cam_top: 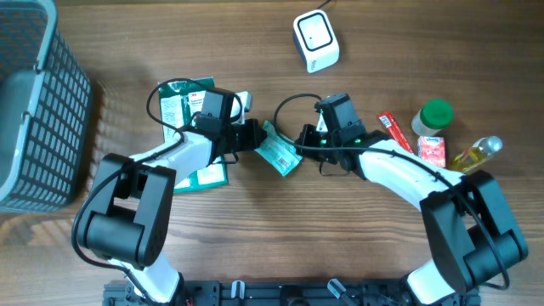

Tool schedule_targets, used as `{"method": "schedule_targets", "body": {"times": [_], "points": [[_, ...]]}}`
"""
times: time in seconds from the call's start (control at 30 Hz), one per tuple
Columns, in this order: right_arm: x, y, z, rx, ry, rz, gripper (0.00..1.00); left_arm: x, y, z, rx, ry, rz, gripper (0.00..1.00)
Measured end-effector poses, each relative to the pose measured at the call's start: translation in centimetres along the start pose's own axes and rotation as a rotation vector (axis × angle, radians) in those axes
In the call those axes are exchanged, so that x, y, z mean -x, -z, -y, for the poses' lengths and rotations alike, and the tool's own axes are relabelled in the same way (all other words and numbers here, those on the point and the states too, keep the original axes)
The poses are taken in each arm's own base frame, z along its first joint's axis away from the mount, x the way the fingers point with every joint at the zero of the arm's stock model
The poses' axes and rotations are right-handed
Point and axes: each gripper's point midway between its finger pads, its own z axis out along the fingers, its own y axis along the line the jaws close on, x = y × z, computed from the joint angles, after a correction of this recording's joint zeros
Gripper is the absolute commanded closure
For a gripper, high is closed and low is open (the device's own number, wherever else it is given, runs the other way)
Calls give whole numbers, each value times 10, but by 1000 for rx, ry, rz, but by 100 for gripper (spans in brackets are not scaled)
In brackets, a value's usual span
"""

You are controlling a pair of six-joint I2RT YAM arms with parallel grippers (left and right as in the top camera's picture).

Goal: Scan the item barcode

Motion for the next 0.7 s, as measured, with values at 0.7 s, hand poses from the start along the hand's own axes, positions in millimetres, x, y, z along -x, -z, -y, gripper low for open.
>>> {"method": "schedule_targets", "body": {"times": [0.7], "points": [[-19, -13, 39, -204, 18, -36, 96, 1, 0, 0, -1, -1, 3, 92]]}}
